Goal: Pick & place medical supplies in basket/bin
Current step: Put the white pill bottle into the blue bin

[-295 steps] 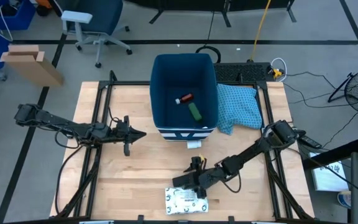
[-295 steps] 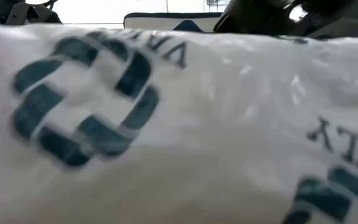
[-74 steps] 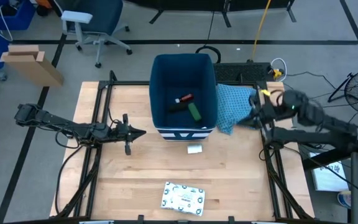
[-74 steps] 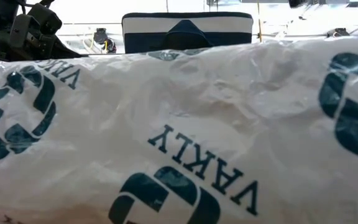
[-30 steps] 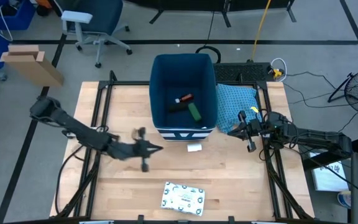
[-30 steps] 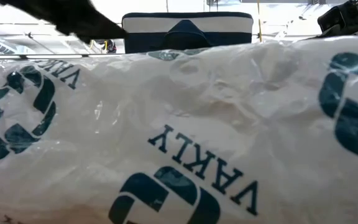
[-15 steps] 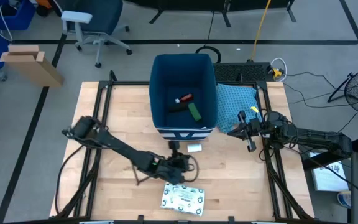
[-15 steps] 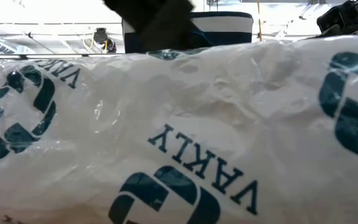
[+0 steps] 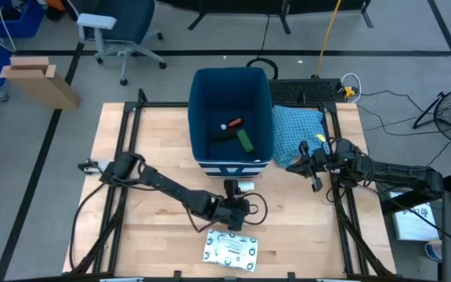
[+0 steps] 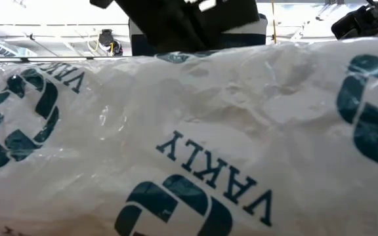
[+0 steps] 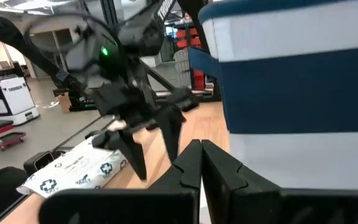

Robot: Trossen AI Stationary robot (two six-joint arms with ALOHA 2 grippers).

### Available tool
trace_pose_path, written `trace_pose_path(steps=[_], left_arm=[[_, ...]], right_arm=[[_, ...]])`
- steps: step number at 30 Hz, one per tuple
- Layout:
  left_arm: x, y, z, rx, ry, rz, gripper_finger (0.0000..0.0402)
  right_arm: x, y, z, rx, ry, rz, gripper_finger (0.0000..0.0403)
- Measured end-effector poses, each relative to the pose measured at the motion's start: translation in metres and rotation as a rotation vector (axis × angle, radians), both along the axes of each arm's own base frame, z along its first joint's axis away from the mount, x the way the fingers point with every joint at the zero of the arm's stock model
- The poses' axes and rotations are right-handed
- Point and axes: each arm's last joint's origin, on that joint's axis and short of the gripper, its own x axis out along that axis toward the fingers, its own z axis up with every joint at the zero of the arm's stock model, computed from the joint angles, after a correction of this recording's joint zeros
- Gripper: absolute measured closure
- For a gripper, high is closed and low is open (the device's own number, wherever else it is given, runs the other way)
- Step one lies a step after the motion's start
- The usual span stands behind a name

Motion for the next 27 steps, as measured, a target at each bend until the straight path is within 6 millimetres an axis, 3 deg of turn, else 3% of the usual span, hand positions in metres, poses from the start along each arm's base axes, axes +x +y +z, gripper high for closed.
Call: trace_pose_path(steps=[4, 8, 27], left_arm=[[0.003, 0.005, -0.012, 0.022, 0.027, 0.017, 0.0089], [0.004, 0.013, -0.012, 0.031, 0.038, 0.043, 0.0068], [0.014, 0.061, -0.016, -0.05, 0.138, -0.014, 0.0064]], right_arm=[[0.0, 0.0, 0.0, 0.011, 0.001, -0.001, 0.0403], [0.0, 0.0, 0.004, 0.003, -0.041, 0.0, 0.0403], [0.0, 0.0, 0.006, -0.022, -0.067, -0.003, 0.0403]])
